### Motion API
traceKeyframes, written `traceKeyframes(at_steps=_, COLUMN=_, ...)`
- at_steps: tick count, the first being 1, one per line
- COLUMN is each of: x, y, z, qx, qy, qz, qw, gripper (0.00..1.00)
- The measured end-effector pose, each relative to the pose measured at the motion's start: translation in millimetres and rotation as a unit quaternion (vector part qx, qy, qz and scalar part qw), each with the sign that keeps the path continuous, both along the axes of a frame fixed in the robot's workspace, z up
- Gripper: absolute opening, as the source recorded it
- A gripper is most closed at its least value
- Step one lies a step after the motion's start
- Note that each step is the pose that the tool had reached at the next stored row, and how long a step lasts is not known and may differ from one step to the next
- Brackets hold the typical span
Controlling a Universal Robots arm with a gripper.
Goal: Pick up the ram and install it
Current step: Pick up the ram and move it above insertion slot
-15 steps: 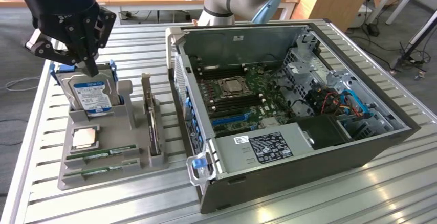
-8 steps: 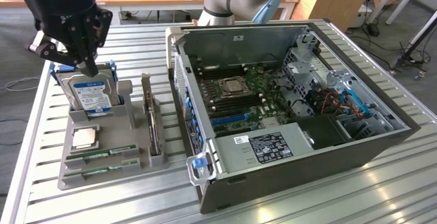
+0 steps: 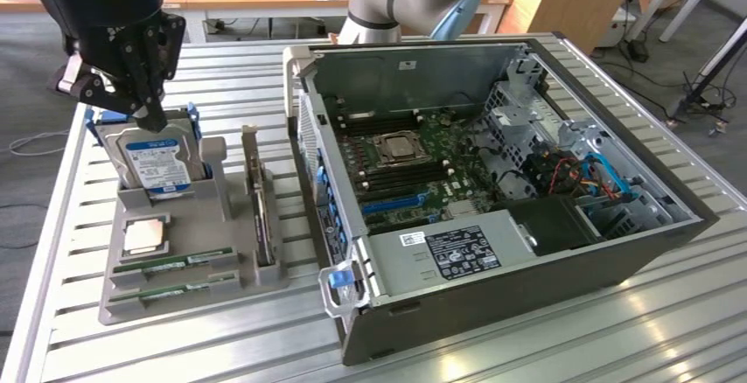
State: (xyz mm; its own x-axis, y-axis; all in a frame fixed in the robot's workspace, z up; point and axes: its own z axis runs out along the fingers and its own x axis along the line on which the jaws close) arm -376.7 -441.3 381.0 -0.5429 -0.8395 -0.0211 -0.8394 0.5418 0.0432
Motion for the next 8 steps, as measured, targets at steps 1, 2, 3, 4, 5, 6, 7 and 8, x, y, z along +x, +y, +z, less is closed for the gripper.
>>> traceKeyframes(at_steps=1, x=0.0, y=0.0, z=0.0, qx=-0.0001, qy=0.0, qz=0.0, qw=1.0, gripper=0.11)
traceKeyframes(at_steps=2, x=0.0, y=0.0, z=-0.1, qx=0.0, qy=0.0, qz=0.0, qw=1.0, gripper=0.11)
traceKeyframes(at_steps=3, x=0.0, y=0.0, z=-0.1, qx=0.0, qy=0.0, qz=0.0, qw=1.0, gripper=0.11)
traceKeyframes(at_steps=4, x=0.0, y=0.0, z=0.0, qx=0.0, qy=0.0, qz=0.0, qw=1.0, gripper=0.11)
traceKeyframes(at_steps=5, x=0.0, y=0.0, z=-0.1, qx=0.0, qy=0.0, qz=0.0, qw=1.0, gripper=0.11)
traceKeyframes(at_steps=6, x=0.0, y=0.0, z=-0.1, qx=0.0, qy=0.0, qz=0.0, qw=1.0, gripper=0.11)
traceKeyframes(at_steps=7, x=0.0, y=0.0, z=-0.1, qx=0.0, qy=-0.0001, qz=0.0, qw=1.0, gripper=0.11)
traceKeyframes(at_steps=8, x=0.0, y=0.0, z=0.0, qx=-0.0001, qy=0.0, qz=0.0, qw=1.0, gripper=0.11)
